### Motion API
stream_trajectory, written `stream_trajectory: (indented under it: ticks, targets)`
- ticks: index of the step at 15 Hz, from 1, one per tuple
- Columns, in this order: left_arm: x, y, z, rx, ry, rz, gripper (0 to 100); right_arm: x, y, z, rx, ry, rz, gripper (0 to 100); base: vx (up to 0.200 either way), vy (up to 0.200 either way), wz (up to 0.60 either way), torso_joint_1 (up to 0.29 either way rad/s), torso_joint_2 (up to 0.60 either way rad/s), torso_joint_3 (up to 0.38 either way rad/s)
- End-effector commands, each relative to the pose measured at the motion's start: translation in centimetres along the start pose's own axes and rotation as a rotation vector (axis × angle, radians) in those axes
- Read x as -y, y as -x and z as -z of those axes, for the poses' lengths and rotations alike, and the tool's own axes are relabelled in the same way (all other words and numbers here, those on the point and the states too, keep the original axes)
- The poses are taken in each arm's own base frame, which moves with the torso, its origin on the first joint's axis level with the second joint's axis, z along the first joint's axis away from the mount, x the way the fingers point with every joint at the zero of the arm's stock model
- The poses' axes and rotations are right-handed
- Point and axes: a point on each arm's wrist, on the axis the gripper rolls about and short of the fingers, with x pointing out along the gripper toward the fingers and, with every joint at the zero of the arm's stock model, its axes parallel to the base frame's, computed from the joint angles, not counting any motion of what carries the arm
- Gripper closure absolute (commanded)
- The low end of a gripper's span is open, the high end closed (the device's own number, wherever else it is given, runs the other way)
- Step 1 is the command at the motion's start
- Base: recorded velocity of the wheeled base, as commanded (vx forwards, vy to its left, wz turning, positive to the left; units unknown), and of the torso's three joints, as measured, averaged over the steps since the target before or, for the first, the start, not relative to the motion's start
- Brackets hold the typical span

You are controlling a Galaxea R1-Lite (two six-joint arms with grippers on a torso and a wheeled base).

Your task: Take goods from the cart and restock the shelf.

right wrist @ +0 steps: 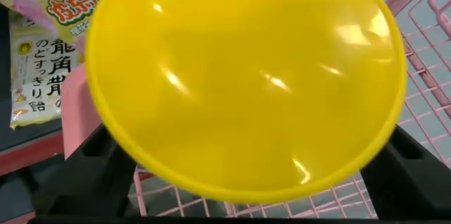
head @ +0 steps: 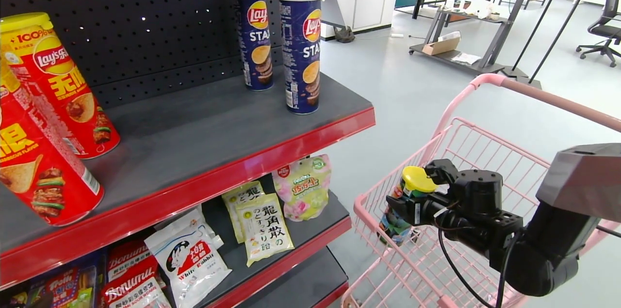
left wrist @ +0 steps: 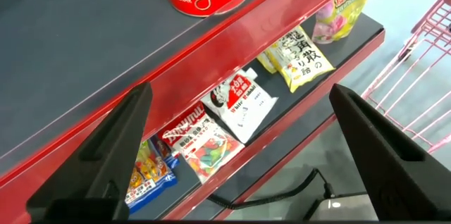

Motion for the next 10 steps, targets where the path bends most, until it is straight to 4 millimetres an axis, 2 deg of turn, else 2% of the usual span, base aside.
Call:
stream_trajectory:
  ticks: [1, 6, 8, 10]
  targets:
    - [0.0, 0.0, 0.0, -0.001, 0.0, -0.002, 0, 0.0, -0.4, 0.2, -0.005, 0.0, 0.001, 100, 0.0, 0.0, 0.0, 0.0, 0.0, 0.0]
    - [0.0, 0.0, 0.0, -0.004, 0.0, -0.001, 0, -0.5, -0.1, 0.1, 0.003, 0.006, 0.017, 100, 0.0, 0.0, 0.0, 0.0, 0.0, 0.0]
    - [0.0, 0.0, 0.0, -0.002, 0.001, -0.002, 0, -1.5, 2.2, -1.3, 0.045, 0.028, 0.034, 100, 0.0, 0.0, 0.0, 0.0, 0.0, 0.0]
    - [0.0, -0.2, 0.0, -0.009, 0.001, 0.005, 0, -1.7, 5.1, -4.4, 0.116, 0.08, 0.106, 100, 0.0, 0.0, 0.0, 0.0, 0.0, 0.0]
